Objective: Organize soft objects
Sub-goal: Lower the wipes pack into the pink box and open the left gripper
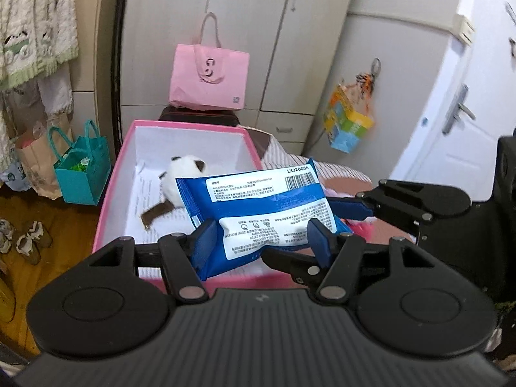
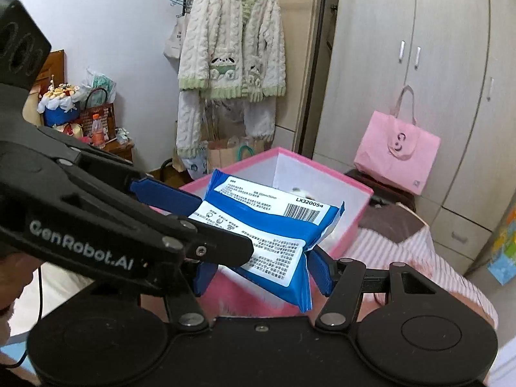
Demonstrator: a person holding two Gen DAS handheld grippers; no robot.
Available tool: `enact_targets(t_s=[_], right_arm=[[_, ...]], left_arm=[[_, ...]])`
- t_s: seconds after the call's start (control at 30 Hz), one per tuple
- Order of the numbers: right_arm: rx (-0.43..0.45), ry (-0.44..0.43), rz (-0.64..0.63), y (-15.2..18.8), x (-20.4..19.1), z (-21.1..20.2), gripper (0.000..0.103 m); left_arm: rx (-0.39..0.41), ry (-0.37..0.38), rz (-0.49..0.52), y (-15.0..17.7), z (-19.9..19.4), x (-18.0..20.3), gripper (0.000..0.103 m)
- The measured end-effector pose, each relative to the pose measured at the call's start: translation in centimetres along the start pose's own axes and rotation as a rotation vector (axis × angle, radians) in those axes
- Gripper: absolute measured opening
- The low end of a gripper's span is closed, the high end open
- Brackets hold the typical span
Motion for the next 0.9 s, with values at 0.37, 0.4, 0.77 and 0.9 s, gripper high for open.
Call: enact_targets(t_s=[0.37, 0.4, 0.77, 0.9], right_arm=[[-0.014, -0.038, -0.014, -1.1, 0.1, 7.2, 0.066], [-0.026, -0.044, -0.010, -1.0, 0.2, 7.9, 0.066], [-0.153, -0.102, 0.048, -0.9, 1.2, 14.0, 0.074], [-0.175, -0.121, 0.030, -0.9, 1.4, 14.4, 0.073]], left_arm=[[-0.106, -0.053, -0.070, -0.9, 6.2, -5.7, 0.060], [-0.114, -0.056, -0.076, -0.8, 6.8, -6.3, 0.060], [-0.198, -0.109, -0.093, -1.2, 10.9, -8.8, 0.059], [-0.180, -0.111, -0.071, -1.5, 10.8, -8.7, 0.061]])
Point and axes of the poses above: each gripper's, at about its wrist camera, not at the fingertips, and z roughly the way its jaws point, x to its right, y to its underside, the point moved 7 cm from there along z, roughly the way its jaws point, and after that the axes turned 1 degree about y, right-handed, at the moved point
